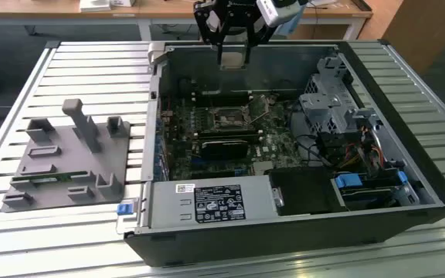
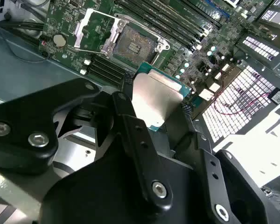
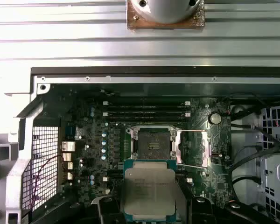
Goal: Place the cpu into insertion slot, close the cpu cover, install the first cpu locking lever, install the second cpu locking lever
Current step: 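Place the cpu into insertion slot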
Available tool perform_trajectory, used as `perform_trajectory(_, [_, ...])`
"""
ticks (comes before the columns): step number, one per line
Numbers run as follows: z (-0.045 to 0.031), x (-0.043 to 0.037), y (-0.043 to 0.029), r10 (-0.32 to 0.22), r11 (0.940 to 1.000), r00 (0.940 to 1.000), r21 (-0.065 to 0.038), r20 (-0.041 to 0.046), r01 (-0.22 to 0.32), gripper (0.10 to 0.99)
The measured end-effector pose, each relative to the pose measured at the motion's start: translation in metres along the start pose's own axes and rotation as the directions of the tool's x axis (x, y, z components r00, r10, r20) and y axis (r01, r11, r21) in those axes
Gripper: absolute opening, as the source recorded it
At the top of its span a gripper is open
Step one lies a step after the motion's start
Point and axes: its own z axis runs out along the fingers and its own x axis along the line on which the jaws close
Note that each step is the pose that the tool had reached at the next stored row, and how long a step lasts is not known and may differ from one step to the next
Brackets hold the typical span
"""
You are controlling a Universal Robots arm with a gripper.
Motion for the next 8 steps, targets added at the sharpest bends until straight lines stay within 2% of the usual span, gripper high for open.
perform_trajectory(8, [0.0000,0.0000,0.0000,0.000,1.0000,1.0000,0.000,0.0000,0.000,0.525])
